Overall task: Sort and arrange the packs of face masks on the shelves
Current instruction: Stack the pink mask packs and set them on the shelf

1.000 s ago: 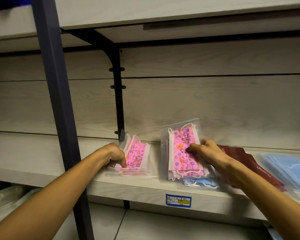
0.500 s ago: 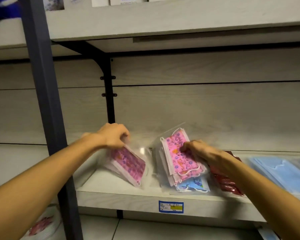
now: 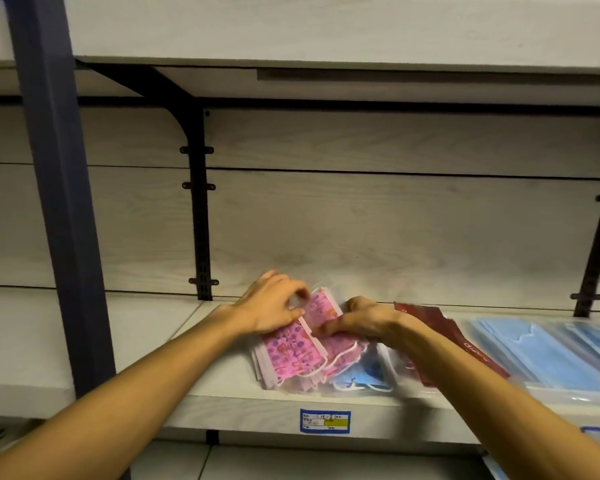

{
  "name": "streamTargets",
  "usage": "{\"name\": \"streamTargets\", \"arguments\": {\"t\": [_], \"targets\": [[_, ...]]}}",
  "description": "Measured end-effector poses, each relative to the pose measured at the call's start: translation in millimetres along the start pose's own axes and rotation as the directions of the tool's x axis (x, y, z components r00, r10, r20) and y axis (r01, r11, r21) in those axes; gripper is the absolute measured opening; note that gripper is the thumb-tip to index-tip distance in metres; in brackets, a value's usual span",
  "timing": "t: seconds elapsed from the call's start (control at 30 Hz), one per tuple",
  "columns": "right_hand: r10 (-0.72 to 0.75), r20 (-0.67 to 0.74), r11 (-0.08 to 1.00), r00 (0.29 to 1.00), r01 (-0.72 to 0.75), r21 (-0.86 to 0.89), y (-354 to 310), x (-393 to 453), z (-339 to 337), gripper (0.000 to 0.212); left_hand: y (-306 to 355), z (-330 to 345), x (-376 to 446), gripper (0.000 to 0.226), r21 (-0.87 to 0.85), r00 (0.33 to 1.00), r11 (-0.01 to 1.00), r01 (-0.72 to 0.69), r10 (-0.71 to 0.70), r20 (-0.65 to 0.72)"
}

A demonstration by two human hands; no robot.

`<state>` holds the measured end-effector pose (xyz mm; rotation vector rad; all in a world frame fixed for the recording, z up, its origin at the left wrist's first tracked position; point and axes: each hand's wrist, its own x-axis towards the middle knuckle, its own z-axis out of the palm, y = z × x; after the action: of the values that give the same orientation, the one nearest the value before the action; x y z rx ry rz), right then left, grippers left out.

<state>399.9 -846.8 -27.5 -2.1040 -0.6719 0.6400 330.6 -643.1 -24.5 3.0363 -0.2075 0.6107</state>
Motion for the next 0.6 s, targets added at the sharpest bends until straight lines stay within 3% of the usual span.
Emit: {"name": "streamTargets", "arguments": {"t": [0.1, 0.17, 0.2, 0.27, 0.3, 0.33, 0.4, 0.47, 0.53, 0.6], "targets": [[-0.010, -0.069, 1.000, 0.998, 0.010, 0.005, -3, 0, 8, 0.040, -12, 10, -14, 0.069, -0.035, 0.981, 0.987, 0.158, -0.161, -0.108], [-0.034, -0.095, 0.999, 0.995, 0.037, 0.024, -4, -1, 11, 0.044, -20, 14, -27, 0.080, -0.217, 0.893, 0.903, 0.370, -0.411, -0.184], [-0.057, -0.106, 0.997, 0.993, 0.062, 0.049, -5, -3, 11, 0.043, -24, 14, -33, 0.084, -0.368, 0.803, 0.800, 0.474, -0.564, -0.191], [-0.103, -0.149, 0.983, 0.983, 0.124, 0.133, -7, -10, 12, 0.038, -36, 15, -42, 0.091, -0.674, 0.594, 0.469, 0.571, -0.802, -0.056], [-0.128, -0.171, 0.971, 0.977, 0.159, 0.180, -8, -14, 14, 0.034, -40, 15, -47, 0.095, -0.766, 0.525, 0.291, 0.573, -0.849, 0.070], [-0.159, -0.188, 0.955, 0.969, 0.199, 0.221, -9, -17, 15, 0.031, -42, 15, -52, 0.096, -0.829, 0.506, 0.140, 0.541, -0.842, 0.188], [-0.224, -0.228, 0.922, 0.947, 0.282, 0.265, -13, -19, 21, 0.027, -37, 13, -59, 0.083, -0.893, 0.597, -0.075, 0.443, -0.719, 0.357], [-0.263, -0.258, 0.894, 0.930, 0.336, 0.298, -20, -18, 28, 0.027, -27, 6, -60, 0.065, -0.900, 0.724, -0.204, 0.386, -0.538, 0.432], [-0.280, -0.270, 0.871, 0.921, 0.362, 0.332, -27, -16, 36, 0.030, -21, -5, -59, 0.051, -0.909, 0.779, -0.232, 0.347, -0.469, 0.417], [-0.282, -0.283, 0.865, 0.917, 0.370, 0.339, -35, -12, 44, 0.029, -25, -14, -57, 0.044, -0.939, 0.785, -0.199, 0.282, -0.515, 0.345]]}}
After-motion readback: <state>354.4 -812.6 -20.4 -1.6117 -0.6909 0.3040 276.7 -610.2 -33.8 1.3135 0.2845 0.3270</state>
